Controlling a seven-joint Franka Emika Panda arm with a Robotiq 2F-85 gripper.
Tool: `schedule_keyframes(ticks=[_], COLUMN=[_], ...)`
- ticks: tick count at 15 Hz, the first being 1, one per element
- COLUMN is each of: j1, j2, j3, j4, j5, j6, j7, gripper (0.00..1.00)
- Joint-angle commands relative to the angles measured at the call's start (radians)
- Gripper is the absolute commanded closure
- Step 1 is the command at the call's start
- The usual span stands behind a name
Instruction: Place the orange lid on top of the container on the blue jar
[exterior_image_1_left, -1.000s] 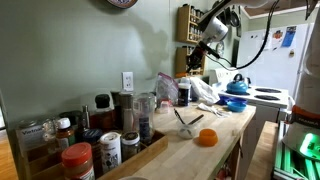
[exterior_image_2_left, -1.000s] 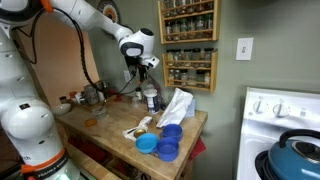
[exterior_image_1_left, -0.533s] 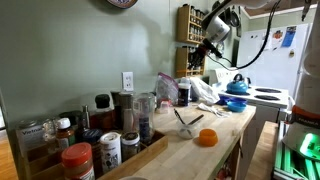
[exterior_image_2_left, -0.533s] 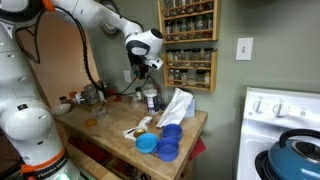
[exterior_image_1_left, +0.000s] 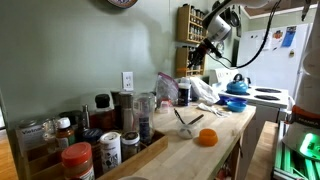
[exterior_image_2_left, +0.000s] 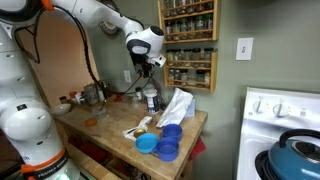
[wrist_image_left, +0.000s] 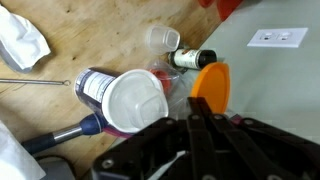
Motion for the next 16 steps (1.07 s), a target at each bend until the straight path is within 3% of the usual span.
schedule_keyframes(ticks=[1,16], j1=[-0.015,-0.032], j2=[-0.014,0.019], j3=[-0.002,-0.010], j4=[-0.013,-0.057], j5=[-0.025,-0.047], j6=[0.025,0.071], j7=[-0.039,-0.071], gripper=[0.99,0.99])
